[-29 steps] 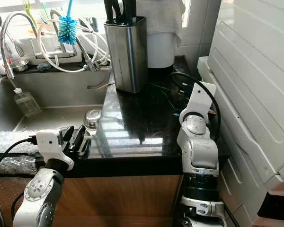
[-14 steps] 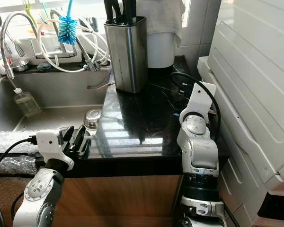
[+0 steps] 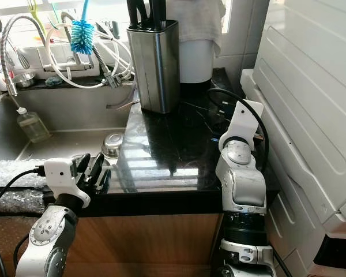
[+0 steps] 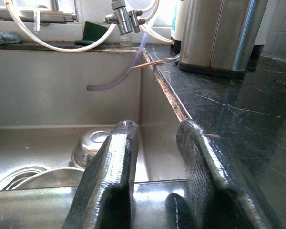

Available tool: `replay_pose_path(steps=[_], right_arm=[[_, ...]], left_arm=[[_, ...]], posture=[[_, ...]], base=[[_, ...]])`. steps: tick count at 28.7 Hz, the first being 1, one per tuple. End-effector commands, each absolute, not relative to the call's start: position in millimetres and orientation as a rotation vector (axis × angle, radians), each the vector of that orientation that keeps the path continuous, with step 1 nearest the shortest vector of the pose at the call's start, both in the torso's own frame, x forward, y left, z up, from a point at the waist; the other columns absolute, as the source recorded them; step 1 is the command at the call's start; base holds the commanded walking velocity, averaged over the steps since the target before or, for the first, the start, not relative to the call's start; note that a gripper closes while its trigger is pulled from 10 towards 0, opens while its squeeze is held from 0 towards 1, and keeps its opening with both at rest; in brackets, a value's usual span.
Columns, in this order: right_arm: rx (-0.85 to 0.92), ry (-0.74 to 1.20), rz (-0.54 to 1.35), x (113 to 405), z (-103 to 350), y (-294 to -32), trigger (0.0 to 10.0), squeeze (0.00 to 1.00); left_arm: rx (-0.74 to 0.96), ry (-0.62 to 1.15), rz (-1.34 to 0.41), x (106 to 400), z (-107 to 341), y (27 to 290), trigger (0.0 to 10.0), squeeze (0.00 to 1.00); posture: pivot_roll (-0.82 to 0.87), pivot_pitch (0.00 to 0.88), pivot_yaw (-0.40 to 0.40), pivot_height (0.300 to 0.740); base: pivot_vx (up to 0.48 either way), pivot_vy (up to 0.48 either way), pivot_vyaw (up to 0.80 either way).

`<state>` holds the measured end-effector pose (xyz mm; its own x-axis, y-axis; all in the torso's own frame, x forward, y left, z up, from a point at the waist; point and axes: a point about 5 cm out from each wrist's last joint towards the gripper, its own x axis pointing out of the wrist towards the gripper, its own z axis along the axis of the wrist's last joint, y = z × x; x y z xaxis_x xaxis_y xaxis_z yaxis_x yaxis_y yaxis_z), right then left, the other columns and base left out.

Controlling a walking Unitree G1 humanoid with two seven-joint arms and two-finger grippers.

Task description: Kitchen organization

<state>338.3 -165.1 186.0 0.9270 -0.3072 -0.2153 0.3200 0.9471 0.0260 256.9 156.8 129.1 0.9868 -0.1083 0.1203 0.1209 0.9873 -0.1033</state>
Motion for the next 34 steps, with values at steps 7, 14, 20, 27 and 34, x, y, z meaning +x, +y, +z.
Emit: replay_pose_path(steps=[7,14,20,27,34], right_arm=[[0.071,0.213,-0.313,338.7,187.7,-162.0,10.0,1.00],[0.071,0.213,-0.313,338.7,187.7,-162.0,10.0,1.00],[0.071,0.213,-0.313,338.7,187.7,-162.0,10.0,1.00],[0.071,0.213,-0.313,338.7,187.7,-162.0,10.0,1.00],[0.071,0.213,-0.313,338.7,187.7,-162.0,10.0,1.00]], left_arm=[[-0.116,-0.069,-0.116,255.9,121.6,157.6,10.0,0.00],[-0.116,-0.069,-0.116,255.9,121.6,157.6,10.0,0.00],[-0.116,-0.069,-0.116,255.9,121.6,157.6,10.0,0.00],[-0.116,-0.069,-0.116,255.9,121.6,157.6,10.0,0.00],[-0.116,-0.069,-0.116,255.9,121.6,157.6,10.0,0.00]], posture=[[-0.05,0.000,0.078,0.740],[-0.05,0.000,0.078,0.740],[-0.05,0.000,0.078,0.740],[-0.05,0.000,0.078,0.740],[-0.05,0.000,0.078,0.740]], base=[[0.000,0.000,0.00],[0.000,0.000,0.00],[0.000,0.000,0.00],[0.000,0.000,0.00],[0.000,0.000,0.00]])
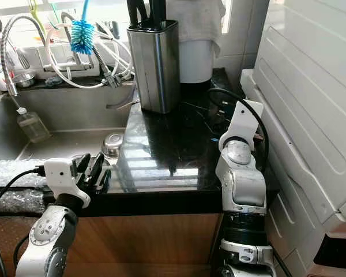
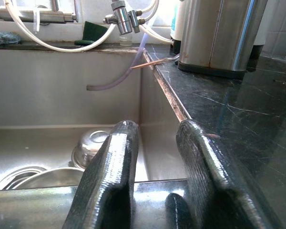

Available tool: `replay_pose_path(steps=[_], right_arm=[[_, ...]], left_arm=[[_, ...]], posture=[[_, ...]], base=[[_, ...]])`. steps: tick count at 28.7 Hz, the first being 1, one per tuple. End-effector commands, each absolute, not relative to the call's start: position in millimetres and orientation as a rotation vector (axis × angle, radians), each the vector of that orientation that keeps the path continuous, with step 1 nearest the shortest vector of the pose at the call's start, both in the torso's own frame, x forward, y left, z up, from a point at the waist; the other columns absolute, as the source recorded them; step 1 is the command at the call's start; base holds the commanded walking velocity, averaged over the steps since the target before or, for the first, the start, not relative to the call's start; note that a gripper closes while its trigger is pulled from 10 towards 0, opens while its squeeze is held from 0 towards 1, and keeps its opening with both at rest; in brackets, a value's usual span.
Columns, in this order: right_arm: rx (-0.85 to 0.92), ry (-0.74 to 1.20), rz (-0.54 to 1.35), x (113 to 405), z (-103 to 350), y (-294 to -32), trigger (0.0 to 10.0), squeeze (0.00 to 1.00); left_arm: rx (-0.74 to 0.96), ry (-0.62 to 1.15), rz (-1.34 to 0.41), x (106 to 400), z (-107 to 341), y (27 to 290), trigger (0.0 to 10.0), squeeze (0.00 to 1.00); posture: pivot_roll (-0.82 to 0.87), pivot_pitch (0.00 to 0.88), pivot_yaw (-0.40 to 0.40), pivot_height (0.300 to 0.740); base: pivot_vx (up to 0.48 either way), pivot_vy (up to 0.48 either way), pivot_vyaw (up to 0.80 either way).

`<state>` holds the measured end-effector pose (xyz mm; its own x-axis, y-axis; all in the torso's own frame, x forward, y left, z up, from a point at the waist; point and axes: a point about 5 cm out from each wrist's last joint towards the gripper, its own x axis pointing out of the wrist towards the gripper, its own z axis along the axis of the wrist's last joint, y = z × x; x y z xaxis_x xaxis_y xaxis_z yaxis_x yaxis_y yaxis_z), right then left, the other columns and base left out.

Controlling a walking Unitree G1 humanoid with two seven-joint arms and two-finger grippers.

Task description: Kitchen organization

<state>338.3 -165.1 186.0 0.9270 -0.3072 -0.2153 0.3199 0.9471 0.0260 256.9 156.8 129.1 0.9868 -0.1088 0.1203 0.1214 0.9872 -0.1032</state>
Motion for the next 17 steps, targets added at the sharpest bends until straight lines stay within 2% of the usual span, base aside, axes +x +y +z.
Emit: replay_pose_path(steps=[1,17], right_arm=[[0.071,0.213,-0.313,338.7,187.7,-162.0,10.0,1.00],[0.071,0.213,-0.313,338.7,187.7,-162.0,10.0,1.00]], left_arm=[[-0.116,-0.069,-0.116,255.9,121.6,157.6,10.0,0.00],[-0.116,-0.069,-0.116,255.9,121.6,157.6,10.0,0.00]], posture=[[-0.05,0.000,0.078,0.740],[-0.05,0.000,0.078,0.740]], base=[[0.000,0.000,0.00],[0.000,0.000,0.00]])
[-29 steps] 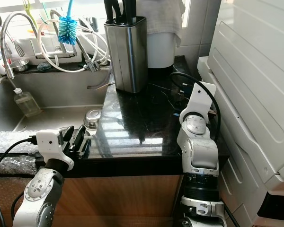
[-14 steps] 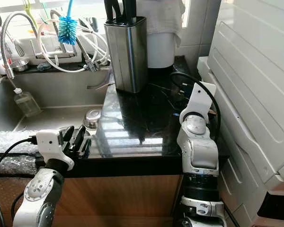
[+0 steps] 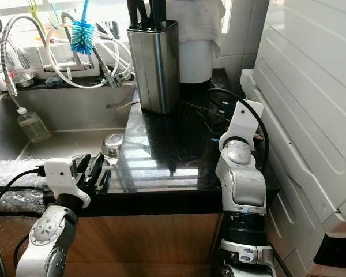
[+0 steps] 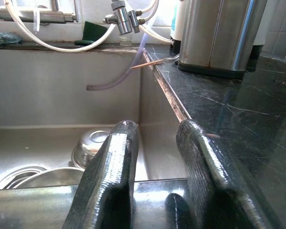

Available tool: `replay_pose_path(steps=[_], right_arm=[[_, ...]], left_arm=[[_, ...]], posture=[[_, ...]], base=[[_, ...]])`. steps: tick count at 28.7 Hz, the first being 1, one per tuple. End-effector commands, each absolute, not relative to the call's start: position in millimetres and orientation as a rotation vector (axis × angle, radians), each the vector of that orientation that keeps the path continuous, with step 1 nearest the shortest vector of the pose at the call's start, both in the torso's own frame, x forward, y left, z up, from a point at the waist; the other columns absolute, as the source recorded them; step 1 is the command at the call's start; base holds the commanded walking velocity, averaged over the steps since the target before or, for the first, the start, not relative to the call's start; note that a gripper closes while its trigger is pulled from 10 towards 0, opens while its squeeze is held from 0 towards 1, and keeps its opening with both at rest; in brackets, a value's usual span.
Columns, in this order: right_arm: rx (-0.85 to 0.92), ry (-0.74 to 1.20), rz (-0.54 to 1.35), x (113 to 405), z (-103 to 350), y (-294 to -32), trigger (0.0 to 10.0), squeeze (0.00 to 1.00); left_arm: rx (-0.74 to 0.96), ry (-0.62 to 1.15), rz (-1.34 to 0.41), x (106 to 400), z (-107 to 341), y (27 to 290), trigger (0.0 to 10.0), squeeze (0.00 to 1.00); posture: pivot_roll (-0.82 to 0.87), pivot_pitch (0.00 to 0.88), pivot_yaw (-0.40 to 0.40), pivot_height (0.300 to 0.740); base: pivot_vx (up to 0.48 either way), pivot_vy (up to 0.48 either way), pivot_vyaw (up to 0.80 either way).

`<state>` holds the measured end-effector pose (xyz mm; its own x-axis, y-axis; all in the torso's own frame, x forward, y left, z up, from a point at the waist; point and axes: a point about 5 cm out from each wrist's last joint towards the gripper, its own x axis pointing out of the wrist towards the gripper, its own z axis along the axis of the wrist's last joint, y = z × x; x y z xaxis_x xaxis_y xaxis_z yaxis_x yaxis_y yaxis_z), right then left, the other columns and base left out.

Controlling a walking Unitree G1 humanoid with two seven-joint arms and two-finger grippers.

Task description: Kitchen organization

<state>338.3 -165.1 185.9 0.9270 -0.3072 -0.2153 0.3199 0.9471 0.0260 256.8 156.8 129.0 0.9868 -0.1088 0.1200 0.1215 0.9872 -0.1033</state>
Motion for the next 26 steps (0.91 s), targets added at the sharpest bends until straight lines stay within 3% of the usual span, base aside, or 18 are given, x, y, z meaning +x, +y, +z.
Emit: replay_pose_path(steps=[1,26], right_arm=[[0.071,0.213,-0.313,338.7,187.7,-162.0,10.0,1.00],[0.071,0.213,-0.313,338.7,187.7,-162.0,10.0,1.00]], left_arm=[[-0.116,-0.069,-0.116,255.9,121.6,157.6,10.0,0.00],[-0.116,-0.069,-0.116,255.9,121.6,157.6,10.0,0.00]], posture=[[-0.05,0.000,0.078,0.740],[-0.05,0.000,0.078,0.740]], base=[[0.000,0.000,0.00],[0.000,0.000,0.00]])
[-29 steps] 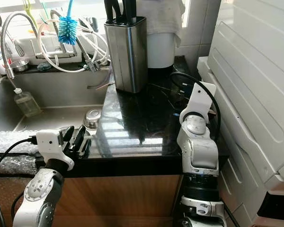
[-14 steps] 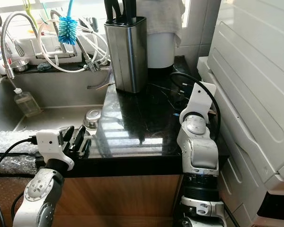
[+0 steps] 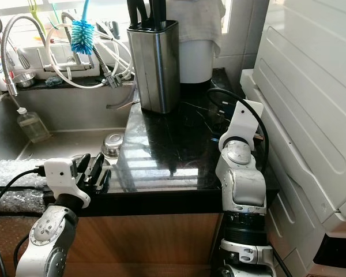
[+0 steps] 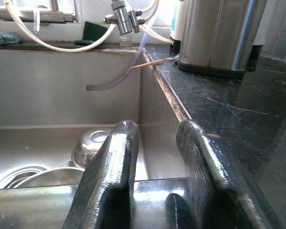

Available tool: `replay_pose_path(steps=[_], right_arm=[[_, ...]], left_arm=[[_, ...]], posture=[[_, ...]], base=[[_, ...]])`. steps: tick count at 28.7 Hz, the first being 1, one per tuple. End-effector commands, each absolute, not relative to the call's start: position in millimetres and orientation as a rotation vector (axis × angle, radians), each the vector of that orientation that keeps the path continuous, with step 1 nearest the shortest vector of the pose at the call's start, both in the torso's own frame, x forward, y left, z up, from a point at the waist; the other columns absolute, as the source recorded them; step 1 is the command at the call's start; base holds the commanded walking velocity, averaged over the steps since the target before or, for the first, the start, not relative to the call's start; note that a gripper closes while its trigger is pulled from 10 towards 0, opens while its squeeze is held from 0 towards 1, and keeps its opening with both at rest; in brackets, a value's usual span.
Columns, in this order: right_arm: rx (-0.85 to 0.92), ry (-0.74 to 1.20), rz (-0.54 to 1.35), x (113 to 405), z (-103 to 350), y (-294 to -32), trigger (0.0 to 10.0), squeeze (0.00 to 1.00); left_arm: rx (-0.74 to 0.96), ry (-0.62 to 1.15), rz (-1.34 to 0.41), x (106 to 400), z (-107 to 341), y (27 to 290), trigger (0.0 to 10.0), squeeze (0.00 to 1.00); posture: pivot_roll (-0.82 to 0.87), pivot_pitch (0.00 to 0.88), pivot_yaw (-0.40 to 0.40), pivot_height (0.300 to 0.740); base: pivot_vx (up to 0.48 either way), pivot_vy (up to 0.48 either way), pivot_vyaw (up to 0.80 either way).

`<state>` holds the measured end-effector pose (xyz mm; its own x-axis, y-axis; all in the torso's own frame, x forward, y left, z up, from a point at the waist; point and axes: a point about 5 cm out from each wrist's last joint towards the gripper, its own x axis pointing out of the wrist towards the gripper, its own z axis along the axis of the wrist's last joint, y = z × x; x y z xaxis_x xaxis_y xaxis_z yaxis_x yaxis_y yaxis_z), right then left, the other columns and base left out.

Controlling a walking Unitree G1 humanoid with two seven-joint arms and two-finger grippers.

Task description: Kitchen organization

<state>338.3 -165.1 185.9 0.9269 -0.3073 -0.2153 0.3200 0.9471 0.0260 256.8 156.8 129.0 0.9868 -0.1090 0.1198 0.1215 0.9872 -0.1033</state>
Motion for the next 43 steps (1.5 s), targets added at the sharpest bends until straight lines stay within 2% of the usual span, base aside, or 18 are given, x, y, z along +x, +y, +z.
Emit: replay_pose_path(steps=[1,43], right_arm=[[0.071,0.213,-0.313,338.7,187.7,-162.0,10.0,1.00],[0.071,0.213,-0.313,338.7,187.7,-162.0,10.0,1.00]], left_arm=[[-0.116,-0.069,-0.116,255.9,121.6,157.6,10.0,0.00],[-0.116,-0.069,-0.116,255.9,121.6,157.6,10.0,0.00]], posture=[[-0.05,0.000,0.078,0.740],[-0.05,0.000,0.078,0.740]], base=[[0.000,0.000,0.00],[0.000,0.000,0.00]])
